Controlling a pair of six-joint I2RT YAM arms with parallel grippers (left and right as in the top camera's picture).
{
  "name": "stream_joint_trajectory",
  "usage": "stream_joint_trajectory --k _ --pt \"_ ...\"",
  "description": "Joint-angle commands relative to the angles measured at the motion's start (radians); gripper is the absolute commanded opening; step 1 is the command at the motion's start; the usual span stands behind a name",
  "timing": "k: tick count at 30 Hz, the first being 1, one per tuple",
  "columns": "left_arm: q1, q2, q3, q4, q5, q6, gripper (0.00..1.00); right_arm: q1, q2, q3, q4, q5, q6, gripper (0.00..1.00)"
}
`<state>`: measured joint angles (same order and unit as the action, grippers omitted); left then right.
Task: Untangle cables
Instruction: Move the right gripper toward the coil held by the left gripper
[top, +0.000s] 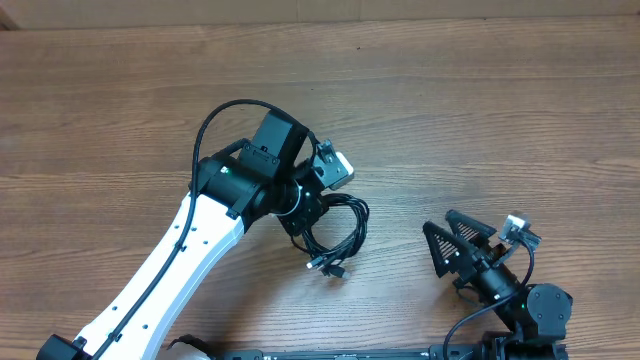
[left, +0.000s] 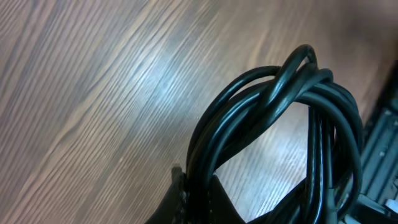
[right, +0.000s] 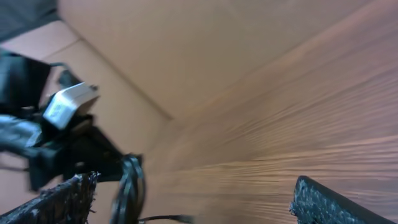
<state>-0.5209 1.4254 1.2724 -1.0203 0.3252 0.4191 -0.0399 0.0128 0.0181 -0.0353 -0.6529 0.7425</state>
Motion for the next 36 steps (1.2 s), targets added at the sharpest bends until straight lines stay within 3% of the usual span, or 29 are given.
stream_joint_trajectory --k 1,3,11,21,25,30,36 --pt "0.005 0.006 0.017 0.007 0.099 0.052 0.04 -0.005 -0.010 -0.010 0.058 -0.122 0.068 1.00" --pt "0.005 0.006 0.017 0.006 0.123 0.037 0.04 -0.005 -0.010 -0.007 0.140 -0.189 0.072 1.00" --pt "0.005 0.006 0.017 0.009 0.167 0.011 0.04 -0.005 0.063 0.098 0.096 -0.267 0.087 1.00" --pt "0.005 0.006 0.017 0.042 0.173 -0.235 0.04 -0.004 0.426 0.240 0.071 -0.354 -0.004 0.99" --pt "0.005 0.006 0.017 0.045 0.250 -0.240 0.04 -0.003 0.613 0.290 0.074 -0.410 -0.068 1.00" --pt "0.005 0.006 0.017 0.062 0.252 -0.241 0.04 -0.003 0.798 0.303 0.232 -0.607 -0.089 1.00" --pt "0.005 0.006 0.017 0.088 0.252 -0.262 0.04 0.015 0.944 0.303 0.236 -0.625 -0.089 1.00"
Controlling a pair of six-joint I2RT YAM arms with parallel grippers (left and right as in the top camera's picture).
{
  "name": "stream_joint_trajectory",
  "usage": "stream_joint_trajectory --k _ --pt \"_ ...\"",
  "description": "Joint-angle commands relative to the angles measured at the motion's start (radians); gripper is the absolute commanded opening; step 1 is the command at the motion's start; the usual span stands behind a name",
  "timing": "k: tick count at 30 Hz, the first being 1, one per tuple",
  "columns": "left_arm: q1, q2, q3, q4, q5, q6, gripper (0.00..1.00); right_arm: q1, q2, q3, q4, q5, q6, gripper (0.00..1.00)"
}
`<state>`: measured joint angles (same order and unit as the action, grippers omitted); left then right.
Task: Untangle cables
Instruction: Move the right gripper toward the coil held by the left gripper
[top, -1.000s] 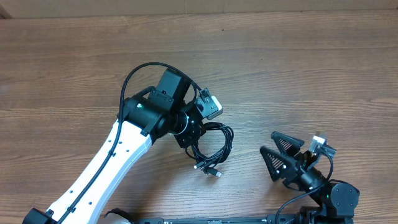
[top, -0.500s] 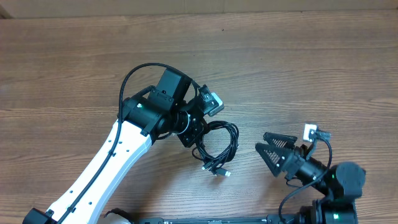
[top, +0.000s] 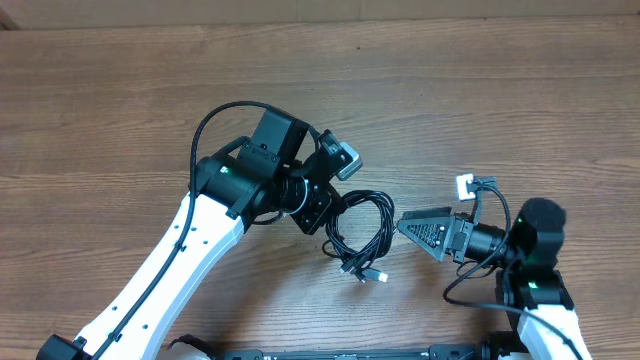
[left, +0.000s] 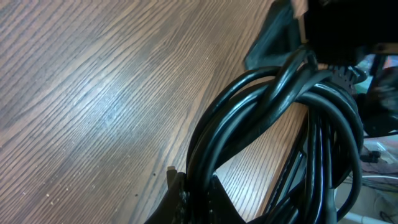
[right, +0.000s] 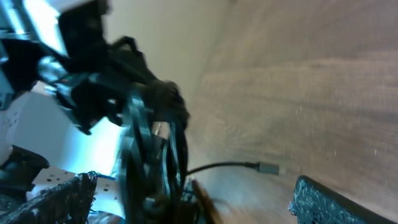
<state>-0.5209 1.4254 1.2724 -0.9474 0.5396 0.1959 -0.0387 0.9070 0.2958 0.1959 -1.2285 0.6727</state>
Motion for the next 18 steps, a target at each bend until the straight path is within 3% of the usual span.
stream_joint_trajectory --k 1,6,9,18 --pt "0.005 0.006 0.017 0.023 0.038 -0.062 0.04 0.031 0.073 0.025 0.005 -0.050 -0.019 1.00" --pt "0.005 0.006 0.017 0.025 0.037 -0.115 0.04 0.119 0.125 0.025 0.024 -0.048 -0.044 0.99" --pt "0.005 0.006 0.017 0.028 0.026 -0.114 0.04 0.167 0.130 0.025 0.032 -0.037 -0.100 0.89" --pt "0.005 0.006 0.017 0.055 0.026 -0.212 0.04 0.170 0.130 0.025 0.037 -0.022 -0.077 0.70"
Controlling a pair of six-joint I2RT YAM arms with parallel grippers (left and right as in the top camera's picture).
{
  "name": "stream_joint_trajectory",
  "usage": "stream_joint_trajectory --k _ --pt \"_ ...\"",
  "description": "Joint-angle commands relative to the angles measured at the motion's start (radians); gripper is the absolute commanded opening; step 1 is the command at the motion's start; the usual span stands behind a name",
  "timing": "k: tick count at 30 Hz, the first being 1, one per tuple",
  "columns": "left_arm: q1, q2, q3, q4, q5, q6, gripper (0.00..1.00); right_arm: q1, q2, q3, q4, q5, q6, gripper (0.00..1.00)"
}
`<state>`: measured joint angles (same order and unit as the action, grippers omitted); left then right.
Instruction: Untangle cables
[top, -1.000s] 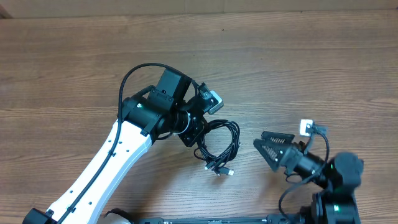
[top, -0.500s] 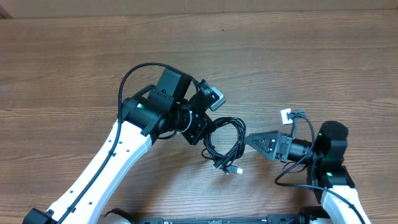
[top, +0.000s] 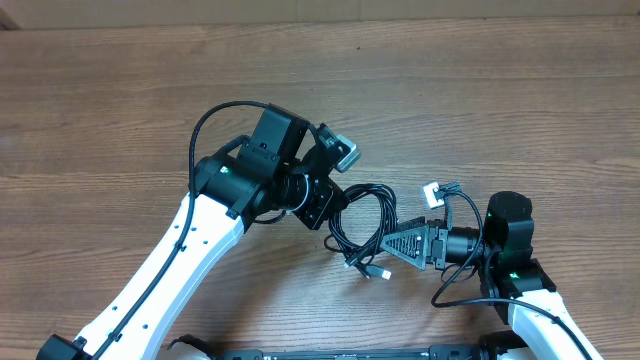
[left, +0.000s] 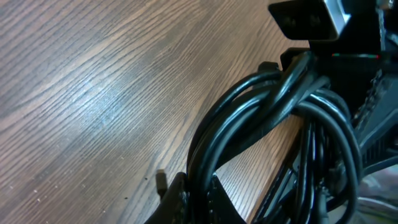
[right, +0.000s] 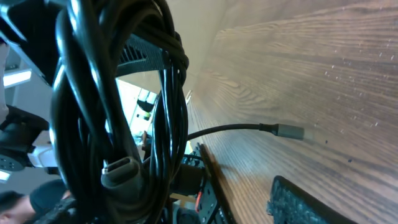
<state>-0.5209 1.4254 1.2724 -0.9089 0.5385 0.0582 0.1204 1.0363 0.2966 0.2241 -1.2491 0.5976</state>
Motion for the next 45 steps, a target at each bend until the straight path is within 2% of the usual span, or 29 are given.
stream_joint_trajectory --k 1,6,10,13,15,16,18,22,33,41,42,44,45 --pt "0.005 0.006 0.017 0.017 0.027 -0.074 0.04 0.011 0.001 0.024 0.014 -0.001 0.024 0.69" --pt "0.005 0.006 0.017 0.025 0.027 -0.074 0.04 0.011 0.001 0.024 0.112 -0.001 0.177 0.46" --pt "0.005 0.006 0.017 0.026 0.027 -0.074 0.04 0.011 0.001 0.024 0.245 -0.002 0.349 0.34" --pt "0.005 0.008 0.017 0.037 0.016 -0.077 0.04 0.011 0.001 0.024 0.296 -0.002 0.431 0.22" --pt "0.005 0.008 0.017 0.040 -0.036 -0.118 0.04 0.011 0.001 0.024 0.298 -0.002 0.431 0.15" --pt "0.005 0.008 0.017 0.041 -0.111 -0.184 0.04 0.012 0.001 0.024 0.298 -0.002 0.431 0.08" --pt "0.005 0.008 0.017 0.043 -0.177 -0.256 0.04 0.020 0.001 0.024 0.299 -0.001 0.431 0.04" --pt "0.005 0.008 0.017 0.054 -0.291 -0.401 0.04 0.045 0.001 0.024 0.299 0.002 0.431 0.04" --pt "0.005 0.008 0.017 0.054 -0.576 -0.669 0.04 0.174 0.001 0.024 0.359 0.030 0.426 0.04" --pt "0.005 0.008 0.017 0.053 -0.616 -0.694 0.04 0.188 0.001 0.024 0.358 0.082 0.427 0.04" --pt "0.005 0.008 0.017 0.053 -0.616 -0.694 0.06 0.188 0.001 0.024 0.358 0.105 0.427 0.04" --pt "0.005 0.008 0.017 0.051 -0.616 -0.693 0.30 0.188 0.001 0.024 0.358 0.141 0.427 0.04" --pt "0.005 0.008 0.017 0.050 -0.615 -0.688 0.49 0.188 0.001 0.024 0.358 0.161 0.426 0.04"
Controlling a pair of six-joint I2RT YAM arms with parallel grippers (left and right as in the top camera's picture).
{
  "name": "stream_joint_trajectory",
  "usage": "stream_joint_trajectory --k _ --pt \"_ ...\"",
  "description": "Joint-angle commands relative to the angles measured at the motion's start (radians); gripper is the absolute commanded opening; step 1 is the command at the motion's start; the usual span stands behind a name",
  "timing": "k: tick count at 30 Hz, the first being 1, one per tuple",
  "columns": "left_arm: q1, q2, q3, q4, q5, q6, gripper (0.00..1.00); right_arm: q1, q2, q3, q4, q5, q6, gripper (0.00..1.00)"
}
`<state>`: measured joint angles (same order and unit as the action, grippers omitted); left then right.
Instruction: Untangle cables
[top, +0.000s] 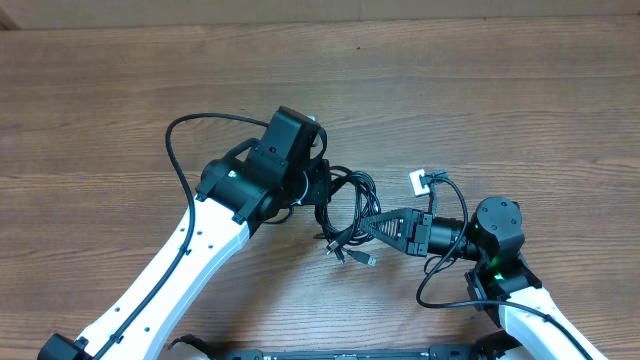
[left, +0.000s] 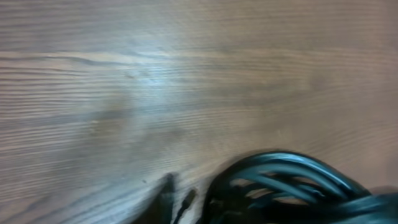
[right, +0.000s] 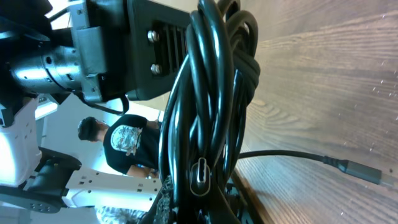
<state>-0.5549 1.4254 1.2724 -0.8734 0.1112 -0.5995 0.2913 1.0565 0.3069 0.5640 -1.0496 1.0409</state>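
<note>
A black cable bundle (top: 348, 205) hangs in tangled loops between the two arms. My left gripper (top: 318, 190) is shut on its left side; in the blurred left wrist view only the coils (left: 292, 177) show at the bottom edge. From the right, my right gripper (top: 365, 226) is shut on strands of the bundle. The right wrist view shows its fingers (right: 166, 198) pressed against the coils (right: 211, 93), with a USB-C plug (right: 202, 177) between them. Loose connector ends (top: 345, 255) dangle onto the table.
The wooden table (top: 500, 100) stretches in every direction. A white tag (top: 420, 182) and the right arm's own wire loop sit above its wrist. The left arm's own wire (top: 190, 130) arches over its elbow. One plug end (right: 367, 173) lies on the wood.
My left wrist has turned and shifted the bundle slightly left. My right gripper has moved left into the coils and shut on strands; it was open just beside them before.
First my left gripper held the bundle up while my right gripper stood open near the front right. Then the right arm pointed at the bundle, still open, and then stood close to it. Now both grippers hold the bundle.
</note>
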Motion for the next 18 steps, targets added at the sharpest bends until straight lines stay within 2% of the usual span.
stream_joint_trajectory --k 1,2,3,7,8,18 --pt "0.039 0.008 0.017 0.014 -0.188 -0.020 0.64 0.017 -0.019 0.014 0.018 -0.025 -0.017 0.04" --pt "0.040 0.008 0.017 0.014 -0.188 0.005 0.77 0.017 -0.019 0.014 0.018 -0.005 -0.017 0.04" --pt "0.040 0.008 0.017 0.014 -0.188 0.037 0.83 0.017 -0.019 0.014 0.019 0.009 -0.017 0.04" --pt "0.063 0.005 0.018 0.013 -0.153 0.058 0.93 0.017 -0.019 0.014 0.018 0.052 -0.016 0.04" --pt "0.074 0.005 0.020 0.013 -0.134 0.058 1.00 0.017 -0.019 0.014 0.019 0.058 -0.016 0.04" --pt "0.226 -0.033 0.021 -0.041 0.055 0.081 1.00 0.017 -0.019 0.014 0.019 0.102 -0.016 0.04"
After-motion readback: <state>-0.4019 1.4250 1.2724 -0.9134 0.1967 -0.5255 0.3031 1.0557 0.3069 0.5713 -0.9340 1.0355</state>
